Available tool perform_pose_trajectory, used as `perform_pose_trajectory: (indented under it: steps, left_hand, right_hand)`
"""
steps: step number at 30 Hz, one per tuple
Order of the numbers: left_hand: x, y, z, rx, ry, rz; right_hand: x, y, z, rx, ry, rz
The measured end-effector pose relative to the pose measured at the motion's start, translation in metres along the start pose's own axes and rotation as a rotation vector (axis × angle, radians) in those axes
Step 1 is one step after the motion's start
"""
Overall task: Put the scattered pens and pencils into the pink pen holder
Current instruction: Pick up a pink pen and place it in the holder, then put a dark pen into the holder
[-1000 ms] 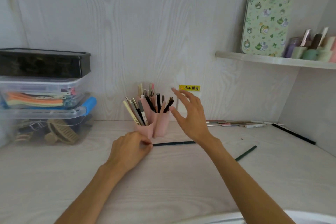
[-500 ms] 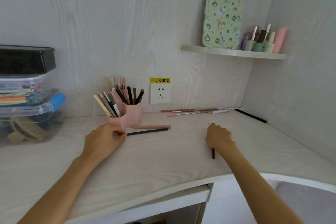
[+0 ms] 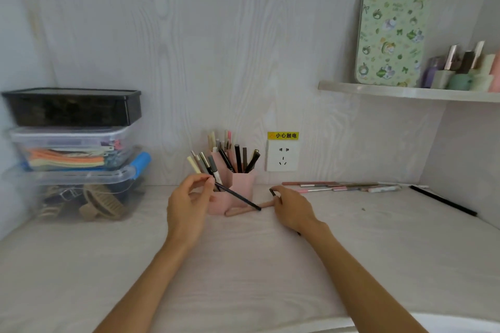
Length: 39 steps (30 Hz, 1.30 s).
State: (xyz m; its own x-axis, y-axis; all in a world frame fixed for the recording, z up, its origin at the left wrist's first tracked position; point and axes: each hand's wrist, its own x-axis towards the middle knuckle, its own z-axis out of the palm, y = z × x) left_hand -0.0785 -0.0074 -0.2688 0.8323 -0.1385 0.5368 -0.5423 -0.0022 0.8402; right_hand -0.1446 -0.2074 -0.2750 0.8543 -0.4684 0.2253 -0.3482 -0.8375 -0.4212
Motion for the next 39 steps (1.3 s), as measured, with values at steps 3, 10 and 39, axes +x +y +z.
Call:
perform_pose_trajectory:
  steps: [3,10,39]
  left_hand:
    - [0.007,0.017,-0.009,-0.073,0.235,0.145]
    - [0.061,0.068,-0.032,0.006,0.556,0.477]
    - [-0.007,-0.017,-0.002,0.932,-0.478,0.275]
  right_hand:
    - [0.013,-0.006,0.007,-0.018,-0.032,-0.041]
    - [0.023,0.001,0.023,-0.007,0.049,-0.046]
    - [0.008,-0.025,-0.055,1.359,0.582,-0.092]
